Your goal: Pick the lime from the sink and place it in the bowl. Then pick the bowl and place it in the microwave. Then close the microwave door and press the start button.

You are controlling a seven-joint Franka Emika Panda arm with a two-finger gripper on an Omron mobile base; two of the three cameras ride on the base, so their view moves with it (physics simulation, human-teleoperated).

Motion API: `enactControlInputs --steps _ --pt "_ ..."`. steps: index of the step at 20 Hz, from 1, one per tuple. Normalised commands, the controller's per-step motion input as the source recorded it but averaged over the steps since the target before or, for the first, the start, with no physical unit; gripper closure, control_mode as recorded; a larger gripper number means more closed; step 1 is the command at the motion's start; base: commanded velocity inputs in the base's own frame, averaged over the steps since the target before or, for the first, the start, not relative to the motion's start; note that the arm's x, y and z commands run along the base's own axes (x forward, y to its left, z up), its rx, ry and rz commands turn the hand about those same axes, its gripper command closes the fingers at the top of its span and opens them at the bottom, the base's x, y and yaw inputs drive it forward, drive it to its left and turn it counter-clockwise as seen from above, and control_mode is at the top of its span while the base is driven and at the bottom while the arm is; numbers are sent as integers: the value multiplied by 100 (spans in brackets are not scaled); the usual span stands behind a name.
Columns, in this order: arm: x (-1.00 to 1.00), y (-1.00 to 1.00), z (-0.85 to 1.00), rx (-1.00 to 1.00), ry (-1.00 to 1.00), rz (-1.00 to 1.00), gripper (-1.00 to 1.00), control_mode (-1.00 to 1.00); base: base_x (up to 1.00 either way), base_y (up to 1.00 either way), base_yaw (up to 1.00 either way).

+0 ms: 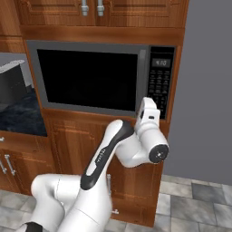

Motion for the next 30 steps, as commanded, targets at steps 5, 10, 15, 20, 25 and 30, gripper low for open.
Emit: enactControlInputs --steps 5,10,15,20,25,30 --pt "34 -1 -12 3 0 -1 100 -100 0 0 0" --pt "40 -1 -17 3 0 -1 100 -100 0 0 0" --pt "34 -10 -4 3 0 -2 100 -100 0 0 0" --pt "26 -31 -16 4 0 0 100 -100 0 0 0" --pt "34 -16 -23 0 0 0 100 -100 0 0 0" --pt "32 0 -1 0 0 -3 100 -100 0 0 0"
